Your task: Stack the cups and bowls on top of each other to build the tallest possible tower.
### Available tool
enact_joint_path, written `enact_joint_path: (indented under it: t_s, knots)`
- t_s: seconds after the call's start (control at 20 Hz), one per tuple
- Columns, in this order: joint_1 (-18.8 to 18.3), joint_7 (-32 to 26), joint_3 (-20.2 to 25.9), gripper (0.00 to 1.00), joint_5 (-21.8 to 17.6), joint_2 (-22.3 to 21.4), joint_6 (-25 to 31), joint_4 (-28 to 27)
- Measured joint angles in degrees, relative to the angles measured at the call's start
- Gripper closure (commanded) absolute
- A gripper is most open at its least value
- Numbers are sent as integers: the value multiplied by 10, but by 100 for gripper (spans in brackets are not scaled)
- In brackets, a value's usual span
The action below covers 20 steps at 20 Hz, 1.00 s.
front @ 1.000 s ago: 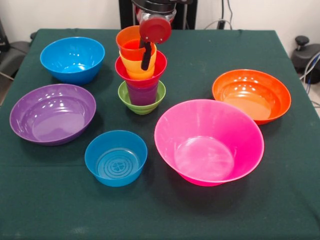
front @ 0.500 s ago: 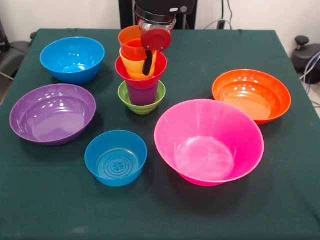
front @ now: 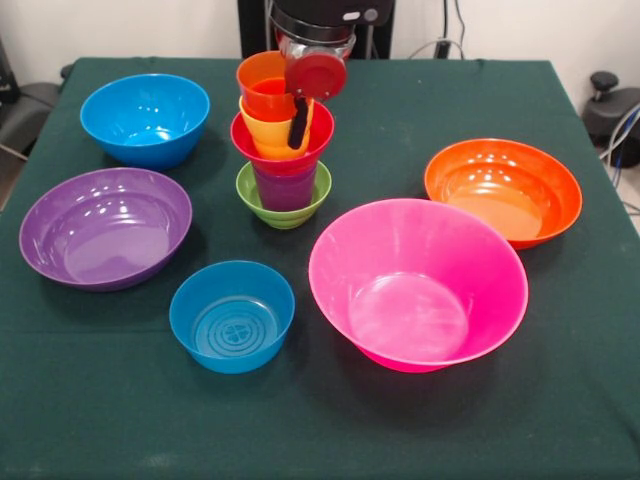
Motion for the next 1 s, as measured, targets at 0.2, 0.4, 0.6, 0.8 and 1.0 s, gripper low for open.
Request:
enact_joint_path:
  t_s: [0.2,0.4,0.6,0.8,1.0]
  knots:
    - [0,0,0,0,0,-12,0,2]
    - [1,0,0,0,0,-29,0,7]
    - [3,0,0,0,0,-49,0,14]
    - [3,0,1,0,2,-78,0,27]
    - [3,0,3,0,5,-100,0,40]
